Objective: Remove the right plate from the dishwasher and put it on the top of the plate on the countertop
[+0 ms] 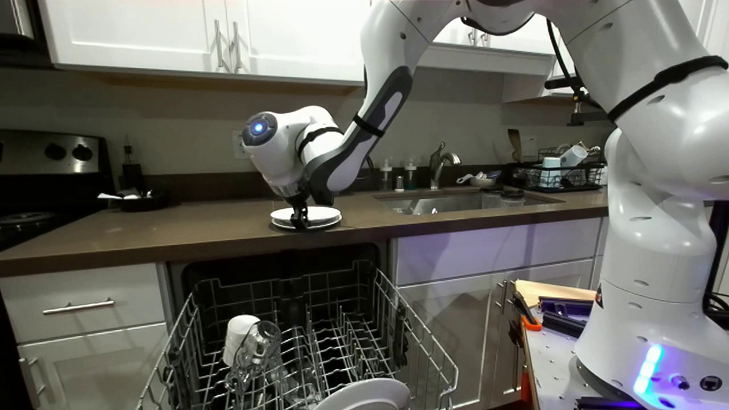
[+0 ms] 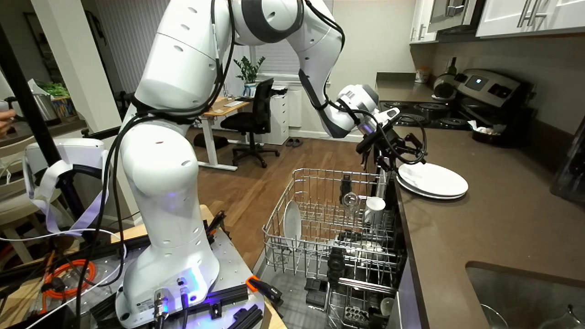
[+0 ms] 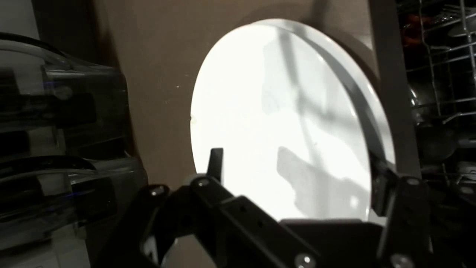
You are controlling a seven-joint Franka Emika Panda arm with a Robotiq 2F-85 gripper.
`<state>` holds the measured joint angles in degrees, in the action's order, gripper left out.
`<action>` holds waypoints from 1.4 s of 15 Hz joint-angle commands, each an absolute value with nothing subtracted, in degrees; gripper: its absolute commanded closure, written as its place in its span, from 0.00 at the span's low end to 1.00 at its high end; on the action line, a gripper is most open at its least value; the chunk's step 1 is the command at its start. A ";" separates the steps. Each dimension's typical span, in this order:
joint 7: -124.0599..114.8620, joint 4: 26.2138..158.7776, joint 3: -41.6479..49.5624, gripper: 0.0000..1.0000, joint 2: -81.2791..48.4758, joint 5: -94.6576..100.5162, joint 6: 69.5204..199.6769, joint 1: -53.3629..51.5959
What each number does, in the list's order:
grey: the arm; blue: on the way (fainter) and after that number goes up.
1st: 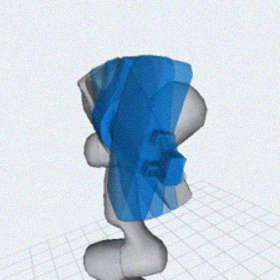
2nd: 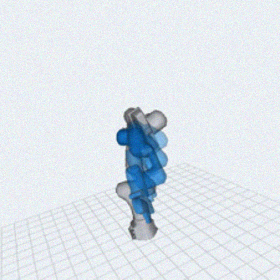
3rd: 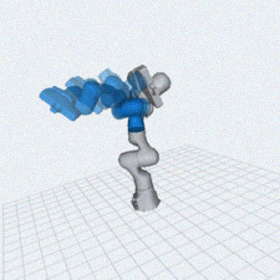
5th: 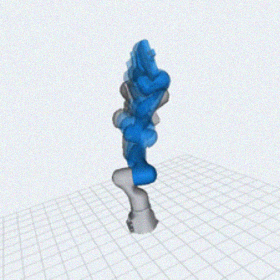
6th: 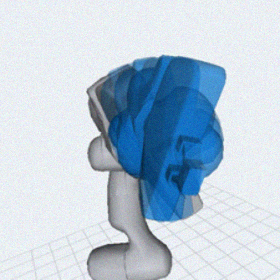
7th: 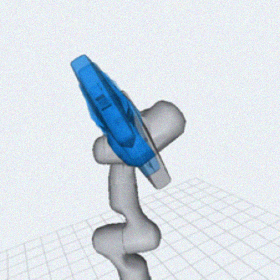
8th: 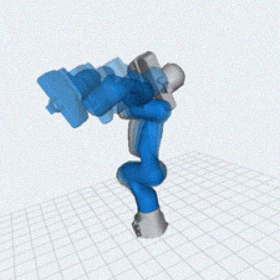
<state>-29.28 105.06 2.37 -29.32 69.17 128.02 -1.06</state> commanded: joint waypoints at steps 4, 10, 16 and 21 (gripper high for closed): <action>-25.06 107.07 2.05 0.12 -26.78 65.51 130.28 0.07; -24.36 107.51 2.37 0.07 -25.99 64.85 130.15 0.10; -22.99 108.23 2.28 0.08 -24.81 62.93 130.04 0.19; -20.81 108.93 2.31 0.09 -23.18 60.72 129.99 0.13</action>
